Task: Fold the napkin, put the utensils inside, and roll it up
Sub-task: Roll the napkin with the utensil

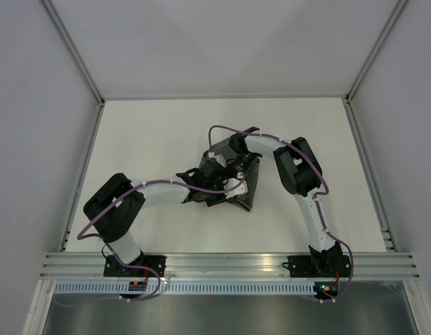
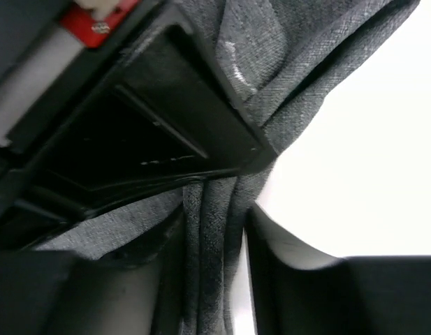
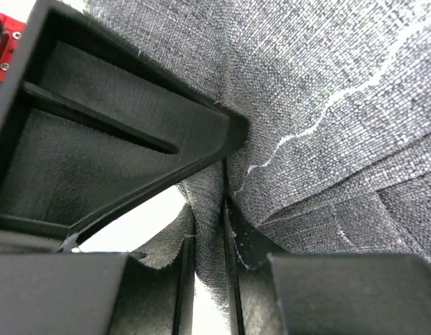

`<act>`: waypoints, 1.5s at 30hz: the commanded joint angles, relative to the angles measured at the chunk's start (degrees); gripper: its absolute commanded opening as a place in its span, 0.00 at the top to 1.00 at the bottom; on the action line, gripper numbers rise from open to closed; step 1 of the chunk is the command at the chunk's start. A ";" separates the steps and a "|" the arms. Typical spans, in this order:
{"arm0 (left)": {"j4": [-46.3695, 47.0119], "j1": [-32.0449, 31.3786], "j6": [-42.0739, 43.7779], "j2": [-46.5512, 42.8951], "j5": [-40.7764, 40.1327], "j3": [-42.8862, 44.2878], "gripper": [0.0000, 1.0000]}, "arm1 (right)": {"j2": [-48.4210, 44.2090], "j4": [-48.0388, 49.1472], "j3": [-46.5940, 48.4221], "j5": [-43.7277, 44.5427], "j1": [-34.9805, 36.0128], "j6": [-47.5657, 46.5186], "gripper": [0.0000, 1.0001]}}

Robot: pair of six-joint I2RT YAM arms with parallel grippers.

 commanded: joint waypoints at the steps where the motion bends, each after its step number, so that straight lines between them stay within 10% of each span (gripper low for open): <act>1: -0.84 -0.35 2.83 1.35 -1.53 2.01 0.62 | 4.64 4.61 -1.71 11.02 -0.31 -4.49 1.00; 11: -13.46 -0.26 -2.96 6.45 0.75 10.96 0.98 | 2.27 8.02 -2.41 12.25 -1.01 -2.21 0.98; 21: -17.62 0.62 -6.22 9.35 8.04 16.78 0.98 | -8.27 14.36 -4.34 10.14 -6.01 4.02 0.52; 45: -21.40 9.49 -11.06 14.27 31.33 19.85 0.98 | -40.51 38.62 -27.09 5.49 -20.00 4.31 0.49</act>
